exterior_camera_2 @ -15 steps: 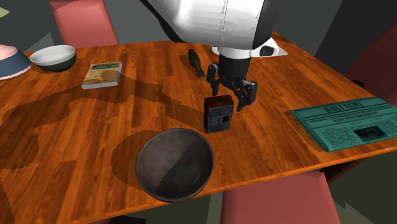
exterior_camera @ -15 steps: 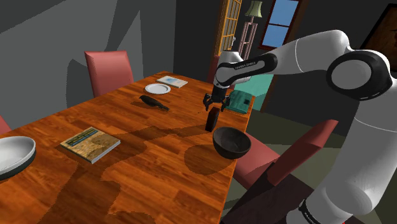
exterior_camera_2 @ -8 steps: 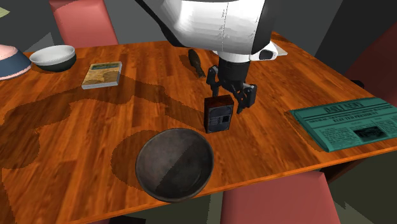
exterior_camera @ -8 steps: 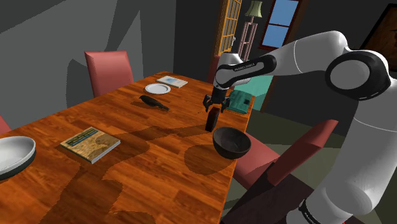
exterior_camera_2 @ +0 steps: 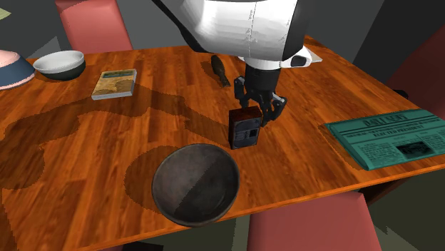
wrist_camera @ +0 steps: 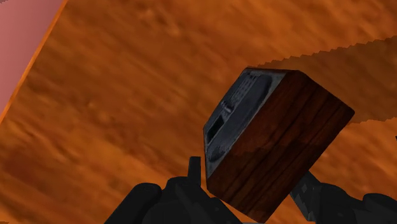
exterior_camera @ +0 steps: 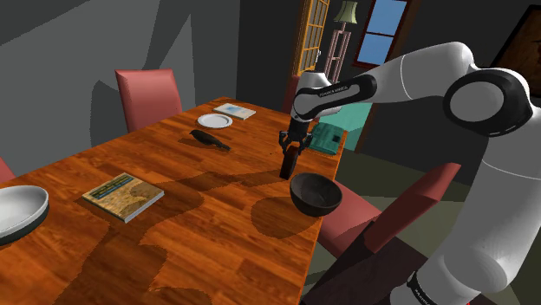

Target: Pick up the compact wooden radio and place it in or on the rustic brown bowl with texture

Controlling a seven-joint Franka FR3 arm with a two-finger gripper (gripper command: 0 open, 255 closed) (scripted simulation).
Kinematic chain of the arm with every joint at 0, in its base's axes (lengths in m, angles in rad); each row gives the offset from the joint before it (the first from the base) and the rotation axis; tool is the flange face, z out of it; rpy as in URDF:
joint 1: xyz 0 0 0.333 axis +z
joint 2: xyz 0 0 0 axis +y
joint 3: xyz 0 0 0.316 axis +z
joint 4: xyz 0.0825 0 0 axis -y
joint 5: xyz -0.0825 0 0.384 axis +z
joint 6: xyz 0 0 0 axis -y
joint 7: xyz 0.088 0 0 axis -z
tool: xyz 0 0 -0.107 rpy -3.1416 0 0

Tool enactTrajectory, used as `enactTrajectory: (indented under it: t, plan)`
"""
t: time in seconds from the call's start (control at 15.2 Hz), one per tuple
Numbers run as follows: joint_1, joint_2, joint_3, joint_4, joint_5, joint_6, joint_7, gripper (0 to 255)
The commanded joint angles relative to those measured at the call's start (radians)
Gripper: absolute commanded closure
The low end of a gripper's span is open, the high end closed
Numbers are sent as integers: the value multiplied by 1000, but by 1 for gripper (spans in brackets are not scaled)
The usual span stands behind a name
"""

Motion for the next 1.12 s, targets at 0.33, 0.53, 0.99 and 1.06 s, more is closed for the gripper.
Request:
enactTrajectory:
  t: [0.33, 0.53, 0.99, 1.06]
  plan:
    - [0, -15, 0, 20, 0, -38, 1, 255]
    - [0, -29, 0, 43, 0, -75, 1, 255]
    - [0, -56, 0, 104, 0, -162, 2, 255]
    - [0, -59, 0, 114, 0, -174, 3, 255]
